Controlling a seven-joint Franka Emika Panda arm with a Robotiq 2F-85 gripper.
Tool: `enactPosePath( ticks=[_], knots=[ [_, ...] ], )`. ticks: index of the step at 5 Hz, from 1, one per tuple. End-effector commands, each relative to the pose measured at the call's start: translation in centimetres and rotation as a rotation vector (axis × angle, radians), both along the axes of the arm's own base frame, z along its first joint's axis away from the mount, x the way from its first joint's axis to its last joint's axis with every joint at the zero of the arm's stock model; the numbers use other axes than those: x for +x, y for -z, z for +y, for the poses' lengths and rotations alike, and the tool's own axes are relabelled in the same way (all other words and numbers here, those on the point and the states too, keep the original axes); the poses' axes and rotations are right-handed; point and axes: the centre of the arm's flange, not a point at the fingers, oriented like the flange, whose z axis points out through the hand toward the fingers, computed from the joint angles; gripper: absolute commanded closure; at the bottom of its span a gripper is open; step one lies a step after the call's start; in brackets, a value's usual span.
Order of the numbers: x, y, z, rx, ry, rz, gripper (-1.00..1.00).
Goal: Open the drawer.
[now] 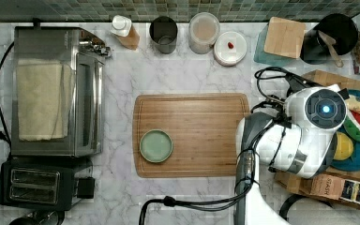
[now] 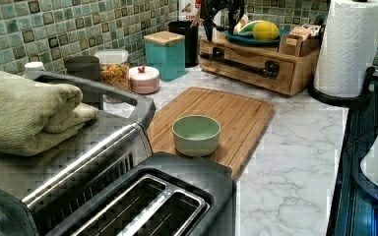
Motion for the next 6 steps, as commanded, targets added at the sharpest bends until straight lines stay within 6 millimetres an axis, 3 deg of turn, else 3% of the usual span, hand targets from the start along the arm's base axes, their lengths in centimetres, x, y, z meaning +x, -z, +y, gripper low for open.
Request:
enactPosePath(
  ticks=[1, 4, 5, 6],
  knots=[
    [1.4, 3.6, -0.1, -0.052, -0.148, 0.048, -1.0],
    [-0.4, 8.2, -3.3, -0.091, -0.071, 0.069, -1.0],
    [-0.5, 9.5, -3.6, -0.082, -0.079, 0.042, -1.0],
    [-0.2, 9.4, -2.1, -0.063, -0.059, 0.037, -1.0]
  ],
)
